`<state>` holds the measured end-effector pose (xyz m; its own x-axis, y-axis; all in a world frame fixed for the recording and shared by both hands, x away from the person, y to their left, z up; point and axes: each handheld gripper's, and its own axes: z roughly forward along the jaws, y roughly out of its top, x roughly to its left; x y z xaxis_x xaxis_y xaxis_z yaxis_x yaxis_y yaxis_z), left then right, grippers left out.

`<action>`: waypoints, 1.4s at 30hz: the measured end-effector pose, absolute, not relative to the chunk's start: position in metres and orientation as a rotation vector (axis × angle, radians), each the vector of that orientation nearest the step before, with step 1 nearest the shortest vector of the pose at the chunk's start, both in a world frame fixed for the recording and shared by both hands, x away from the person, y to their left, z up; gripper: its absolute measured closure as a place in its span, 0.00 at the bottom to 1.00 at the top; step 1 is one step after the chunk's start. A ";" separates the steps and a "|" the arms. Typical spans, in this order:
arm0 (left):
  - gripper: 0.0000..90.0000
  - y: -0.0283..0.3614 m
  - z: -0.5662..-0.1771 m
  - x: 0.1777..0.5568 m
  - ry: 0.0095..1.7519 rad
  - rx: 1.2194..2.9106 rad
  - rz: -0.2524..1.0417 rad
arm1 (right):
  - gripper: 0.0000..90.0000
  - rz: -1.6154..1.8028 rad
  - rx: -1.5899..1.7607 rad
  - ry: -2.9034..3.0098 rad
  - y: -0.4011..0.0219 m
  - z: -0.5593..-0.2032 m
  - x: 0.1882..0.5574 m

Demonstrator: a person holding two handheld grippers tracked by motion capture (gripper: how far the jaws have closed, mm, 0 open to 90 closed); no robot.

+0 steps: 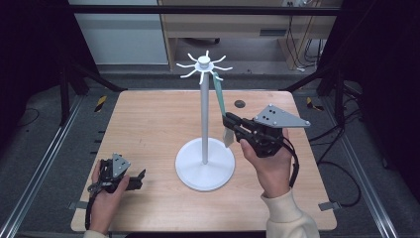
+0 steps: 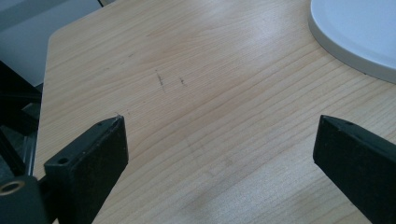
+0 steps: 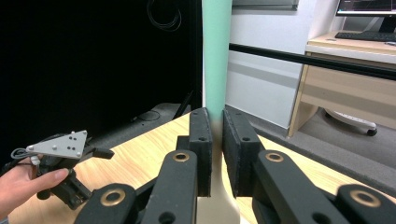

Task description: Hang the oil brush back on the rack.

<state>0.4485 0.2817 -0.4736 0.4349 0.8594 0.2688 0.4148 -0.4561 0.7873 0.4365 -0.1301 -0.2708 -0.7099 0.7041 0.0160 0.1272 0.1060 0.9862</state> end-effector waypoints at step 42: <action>0.03 0.283 -0.474 0.447 1.074 2.050 0.886 | 0.66 1.378 0.854 1.907 -0.130 -0.277 0.433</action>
<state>0.4473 0.2833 -0.4743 0.4358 0.8611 0.2617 0.4206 -0.4520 0.7866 0.4329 -0.1300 -0.2773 -0.5928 0.7970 -0.1157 0.1404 0.2438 0.9596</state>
